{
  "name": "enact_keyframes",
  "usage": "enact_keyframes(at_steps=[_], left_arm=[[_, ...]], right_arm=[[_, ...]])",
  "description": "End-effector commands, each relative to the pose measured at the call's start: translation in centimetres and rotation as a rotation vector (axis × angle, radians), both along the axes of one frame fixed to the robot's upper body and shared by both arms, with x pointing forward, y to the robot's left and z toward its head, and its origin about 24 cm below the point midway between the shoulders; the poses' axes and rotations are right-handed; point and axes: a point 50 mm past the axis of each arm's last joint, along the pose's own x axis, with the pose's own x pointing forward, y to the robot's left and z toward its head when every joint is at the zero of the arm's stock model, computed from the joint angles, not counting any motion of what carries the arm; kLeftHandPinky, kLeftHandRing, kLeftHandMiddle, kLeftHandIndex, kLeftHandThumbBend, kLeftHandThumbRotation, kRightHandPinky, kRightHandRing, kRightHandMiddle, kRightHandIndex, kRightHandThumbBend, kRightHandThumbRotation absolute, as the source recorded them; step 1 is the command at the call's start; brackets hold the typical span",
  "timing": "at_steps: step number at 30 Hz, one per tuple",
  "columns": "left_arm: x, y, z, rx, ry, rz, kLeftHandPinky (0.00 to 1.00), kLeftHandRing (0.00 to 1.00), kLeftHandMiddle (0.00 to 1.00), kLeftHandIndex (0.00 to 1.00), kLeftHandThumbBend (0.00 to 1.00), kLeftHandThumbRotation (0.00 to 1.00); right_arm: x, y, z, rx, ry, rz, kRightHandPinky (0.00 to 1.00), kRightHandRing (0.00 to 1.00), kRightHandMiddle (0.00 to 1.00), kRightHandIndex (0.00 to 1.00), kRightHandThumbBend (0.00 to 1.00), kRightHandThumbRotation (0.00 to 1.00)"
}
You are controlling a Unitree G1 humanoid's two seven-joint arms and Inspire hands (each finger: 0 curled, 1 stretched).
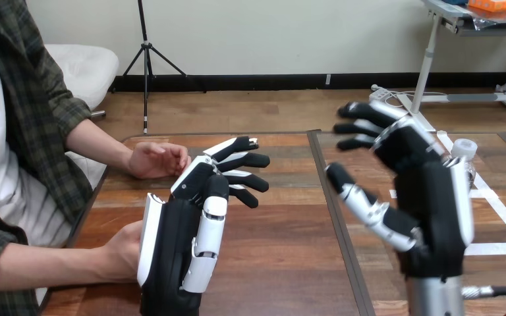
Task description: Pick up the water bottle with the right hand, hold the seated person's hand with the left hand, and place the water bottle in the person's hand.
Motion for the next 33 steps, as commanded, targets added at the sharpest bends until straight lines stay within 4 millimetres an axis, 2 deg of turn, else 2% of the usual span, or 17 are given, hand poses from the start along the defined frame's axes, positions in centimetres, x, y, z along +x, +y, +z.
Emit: enact_keyframes(at_steps=[1,10,16,33], left_arm=[[0.1,-0.9,0.3,-0.022,-0.026,-0.016,0.44,0.57,0.67,0.73,0.16,0.98],[0.1,-1.0,0.1,-0.026,-0.023,-0.018,0.44,0.57,0.67,0.73,0.18,0.98],[0.1,-1.0,0.0,-0.027,-0.023,-0.013,0.44,0.56,0.67,0.73,0.18,0.98],[0.2,-1.1,0.0,-0.032,-0.018,-0.013,0.44,0.57,0.67,0.73,0.18,0.98]], right_arm=[[1.1,-0.4,3.2,-0.001,-0.17,-0.04,0.57,0.67,0.72,0.69,0.61,0.1],[1.6,-1.4,3.8,0.017,-0.199,-0.094,0.59,0.68,0.72,0.7,0.62,0.13],[1.9,-2.1,3.9,0.013,-0.202,-0.141,0.64,0.73,0.75,0.71,0.65,0.18],[2.9,-4.0,3.8,-0.017,-0.188,-0.307,0.76,0.83,0.82,0.77,0.71,0.24]])
